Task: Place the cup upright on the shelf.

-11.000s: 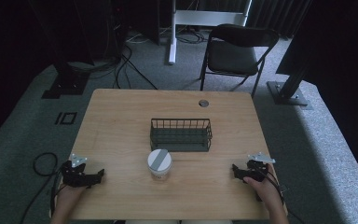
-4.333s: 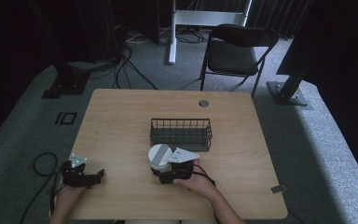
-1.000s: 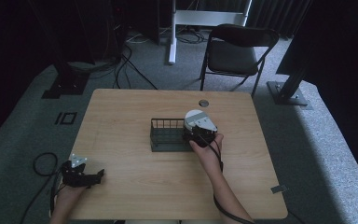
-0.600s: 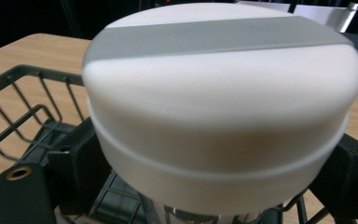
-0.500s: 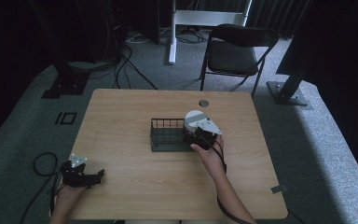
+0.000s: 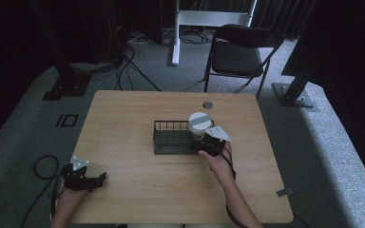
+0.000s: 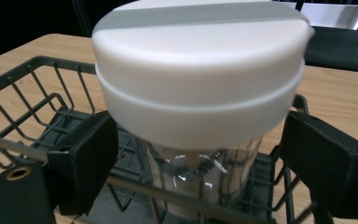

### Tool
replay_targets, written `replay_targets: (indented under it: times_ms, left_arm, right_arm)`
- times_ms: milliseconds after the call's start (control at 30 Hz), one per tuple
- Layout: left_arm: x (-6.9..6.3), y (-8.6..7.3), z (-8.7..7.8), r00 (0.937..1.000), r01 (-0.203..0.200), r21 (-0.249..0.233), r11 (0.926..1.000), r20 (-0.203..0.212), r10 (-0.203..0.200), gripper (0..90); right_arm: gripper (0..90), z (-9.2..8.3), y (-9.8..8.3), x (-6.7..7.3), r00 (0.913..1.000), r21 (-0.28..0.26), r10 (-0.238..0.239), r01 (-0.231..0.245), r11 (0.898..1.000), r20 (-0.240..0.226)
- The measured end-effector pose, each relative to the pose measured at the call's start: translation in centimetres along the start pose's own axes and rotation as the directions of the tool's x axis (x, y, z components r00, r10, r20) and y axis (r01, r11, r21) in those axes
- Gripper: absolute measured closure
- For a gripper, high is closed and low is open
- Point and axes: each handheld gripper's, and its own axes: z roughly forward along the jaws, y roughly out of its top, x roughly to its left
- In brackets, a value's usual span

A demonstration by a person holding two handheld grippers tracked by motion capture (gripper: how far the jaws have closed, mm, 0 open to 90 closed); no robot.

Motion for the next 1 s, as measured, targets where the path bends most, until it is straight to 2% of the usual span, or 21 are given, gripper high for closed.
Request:
replay_targets:
  times_ms: [367, 1000]
  left_arm:
    - [0.0, 0.0, 0.0, 1.0, 0.0, 0.0, 1.0, 0.0, 0.0, 0.1]
    - [0.0, 0.0, 0.0, 1.0, 0.0, 0.0, 1.0, 0.0, 0.0, 0.1]
  right_arm:
    - [11.7, -1.4, -0.3, -0.8, 1.0, -0.019, -0.007, 0.007, 1.0, -0.001]
    - [11.7, -4.0, -2.8, -3.7, 0.9997, 0.004, -0.008, 0.008, 1.0, 0.021]
